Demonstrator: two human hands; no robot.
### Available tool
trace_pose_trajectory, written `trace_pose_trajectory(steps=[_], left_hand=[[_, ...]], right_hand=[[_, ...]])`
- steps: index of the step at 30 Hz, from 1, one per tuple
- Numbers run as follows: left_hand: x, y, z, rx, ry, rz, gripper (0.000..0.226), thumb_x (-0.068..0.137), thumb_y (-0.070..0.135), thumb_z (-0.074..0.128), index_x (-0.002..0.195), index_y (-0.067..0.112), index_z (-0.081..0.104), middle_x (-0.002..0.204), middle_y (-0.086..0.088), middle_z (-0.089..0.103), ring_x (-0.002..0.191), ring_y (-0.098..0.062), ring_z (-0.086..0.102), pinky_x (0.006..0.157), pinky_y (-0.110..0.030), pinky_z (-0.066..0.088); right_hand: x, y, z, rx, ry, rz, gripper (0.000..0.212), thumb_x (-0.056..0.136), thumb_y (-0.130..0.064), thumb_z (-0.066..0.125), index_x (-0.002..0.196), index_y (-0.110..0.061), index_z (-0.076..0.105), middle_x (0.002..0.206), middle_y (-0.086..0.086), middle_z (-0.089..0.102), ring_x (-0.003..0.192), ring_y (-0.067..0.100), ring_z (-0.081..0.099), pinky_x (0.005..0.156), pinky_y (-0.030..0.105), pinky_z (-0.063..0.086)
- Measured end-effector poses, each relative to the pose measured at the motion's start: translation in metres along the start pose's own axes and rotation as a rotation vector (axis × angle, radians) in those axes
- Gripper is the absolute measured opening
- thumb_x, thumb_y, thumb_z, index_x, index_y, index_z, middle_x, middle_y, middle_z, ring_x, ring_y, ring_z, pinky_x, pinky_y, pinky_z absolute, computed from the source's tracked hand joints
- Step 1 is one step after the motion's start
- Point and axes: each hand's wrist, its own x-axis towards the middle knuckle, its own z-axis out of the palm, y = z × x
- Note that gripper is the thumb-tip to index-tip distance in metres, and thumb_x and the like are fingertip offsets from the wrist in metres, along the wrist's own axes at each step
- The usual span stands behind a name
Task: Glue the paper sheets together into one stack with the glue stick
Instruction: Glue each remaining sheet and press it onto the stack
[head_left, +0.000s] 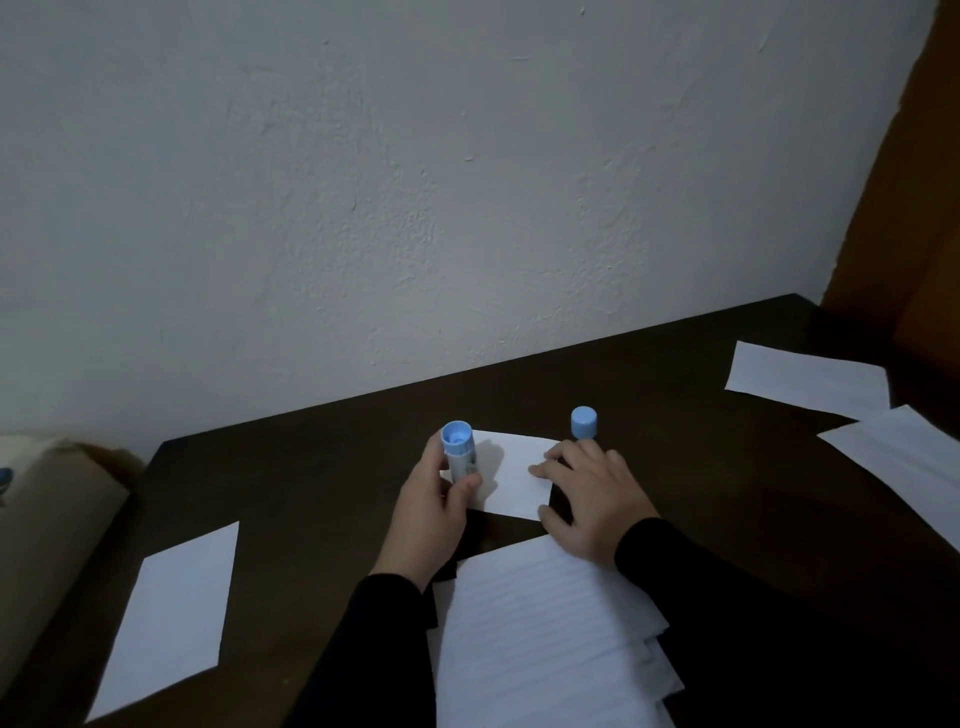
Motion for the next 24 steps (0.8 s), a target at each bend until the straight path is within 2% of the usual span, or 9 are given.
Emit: trace_pose_trajectory(steps=[3,8,14,21,24], left_hand=[[0.003,-0.007,-0.007,-0.017,0.034,-0.029,0.057,0.097,0.021,0.051,0.146,0.032,0.026,0.141,0.005,0.045,0.127,-0.016,0.044,0.099,-0.03,0.038],[0.009,-0.017,-0.017,-0.052,0.127,-0.089,0.055,0.096,0.017,0.052,0.145,0.029,0.03,0.14,0.0,0.048,0.128,-0.018,0.045,0.104,-0.038,0.04],[0.009,-0.018,-0.016,-0.081,0.206,-0.116,0.057,0.096,0.015,0.052,0.146,0.029,0.028,0.141,0.0,0.048,0.13,-0.019,0.044,0.105,-0.04,0.039],[-0.002,-0.013,-0.026,-0.303,0.464,-0.098,0.054,0.095,0.019,0.054,0.142,0.031,0.031,0.132,0.003,0.052,0.122,-0.015,0.049,0.101,-0.037,0.04],[-0.006,-0.01,-0.035,-0.346,0.505,-0.073,0.05,0.095,0.019,0.055,0.14,0.028,0.035,0.131,0.001,0.053,0.121,-0.016,0.05,0.103,-0.039,0.041]], right_hand=[[0.001,-0.001,-0.001,0.003,-0.019,0.007,0.05,0.088,-0.046,0.046,0.135,-0.029,0.049,0.127,-0.01,0.043,0.117,0.011,0.037,0.09,0.03,0.031],[0.002,-0.002,-0.003,0.012,-0.044,0.018,0.048,0.089,-0.045,0.048,0.135,-0.031,0.048,0.129,-0.011,0.041,0.12,0.01,0.035,0.093,0.03,0.029],[0.005,-0.001,-0.004,0.006,-0.123,0.058,0.049,0.089,-0.046,0.048,0.136,-0.035,0.042,0.157,-0.006,0.019,0.138,0.015,0.02,0.106,0.038,0.021],[0.005,-0.003,-0.009,-0.07,-0.218,0.088,0.061,0.091,-0.055,0.042,0.148,-0.035,0.028,0.159,-0.005,0.017,0.14,0.017,0.018,0.107,0.039,0.02],[0.012,-0.011,-0.015,-0.14,-0.318,0.13,0.064,0.092,-0.058,0.04,0.149,-0.035,0.024,0.16,-0.001,0.015,0.143,0.022,0.016,0.112,0.045,0.018]])
